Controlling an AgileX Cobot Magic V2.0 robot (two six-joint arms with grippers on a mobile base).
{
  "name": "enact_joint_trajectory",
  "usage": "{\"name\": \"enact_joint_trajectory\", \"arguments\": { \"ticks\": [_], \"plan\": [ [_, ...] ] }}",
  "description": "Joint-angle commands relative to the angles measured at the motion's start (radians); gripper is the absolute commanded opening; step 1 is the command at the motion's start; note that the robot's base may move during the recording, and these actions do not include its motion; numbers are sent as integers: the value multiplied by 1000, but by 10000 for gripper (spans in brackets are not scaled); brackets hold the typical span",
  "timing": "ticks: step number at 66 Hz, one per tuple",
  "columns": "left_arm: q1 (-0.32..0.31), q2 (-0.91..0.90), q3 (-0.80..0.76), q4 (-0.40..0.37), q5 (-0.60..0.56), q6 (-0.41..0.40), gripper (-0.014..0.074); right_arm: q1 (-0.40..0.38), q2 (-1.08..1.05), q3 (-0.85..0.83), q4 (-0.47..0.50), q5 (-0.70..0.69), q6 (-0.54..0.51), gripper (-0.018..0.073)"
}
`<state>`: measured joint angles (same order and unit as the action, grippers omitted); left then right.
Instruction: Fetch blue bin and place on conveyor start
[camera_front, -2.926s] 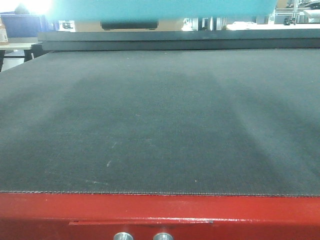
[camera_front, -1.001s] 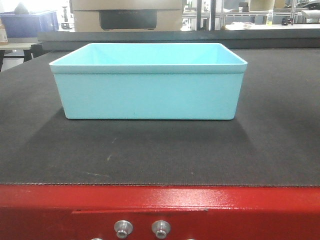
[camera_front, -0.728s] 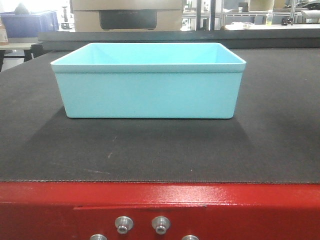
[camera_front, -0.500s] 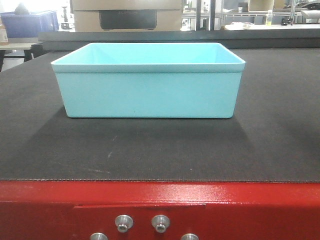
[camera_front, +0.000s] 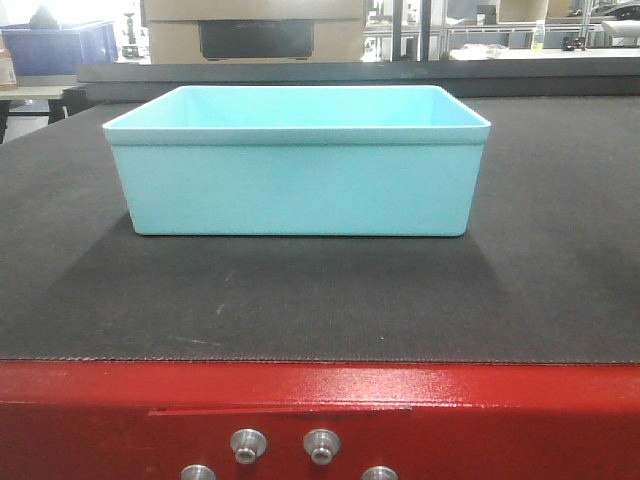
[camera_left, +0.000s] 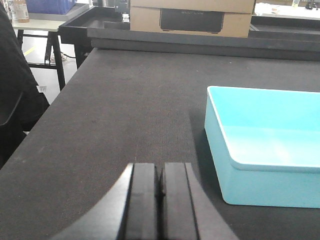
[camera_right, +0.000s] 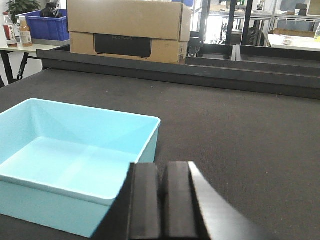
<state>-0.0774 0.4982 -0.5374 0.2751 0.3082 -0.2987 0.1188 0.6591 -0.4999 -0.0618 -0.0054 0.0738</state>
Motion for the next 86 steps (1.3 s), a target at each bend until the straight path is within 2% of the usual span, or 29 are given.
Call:
{"name": "enact_joint_trajectory", "arguments": {
  "ticks": [1, 29, 35, 39, 44, 47, 57, 65, 73, 81, 86],
  "plan": [
    [2, -7, -1, 4, -17, -2, -111, -6, -6, 3, -9, -27, -5, -162],
    [2, -7, -1, 4, -17, -2, -111, -6, -6, 3, -9, -27, -5, -162],
    [2, -15, -1, -41, -15, 0, -111, -6, -6, 3, -9, -27, -5, -162],
    [2, -41, 1, -112, -5, 48, -111, -6, -6, 3, -9, -27, -5, -162],
    [8, -83, 22, -169, -17, 179, -111, -6, -6, 3, -9, -27, -5, -162],
    [22, -124, 45, -196, -30, 221, -111, -6, -6, 3, -9, -27, -5, -162],
    [108, -260, 178, -264, -83, 250, -111, -6, -6, 3, -9, -27, -5, -162],
    [156, -379, 311, -266, -144, 262, -111, -6, -6, 3, -9, -27, -5, -162],
    [160, -497, 456, -266, -233, 262, -111, -6, -6, 3, -9, -27, -5, -162],
    [160, -498, 537, -266, -375, 262, -111, -6, -6, 3, -9, -24, -5, -162],
    [160, -498, 537, -269, -340, 262, -111, -6, -6, 3, -9, -31, -5, -162]
  ]
}}
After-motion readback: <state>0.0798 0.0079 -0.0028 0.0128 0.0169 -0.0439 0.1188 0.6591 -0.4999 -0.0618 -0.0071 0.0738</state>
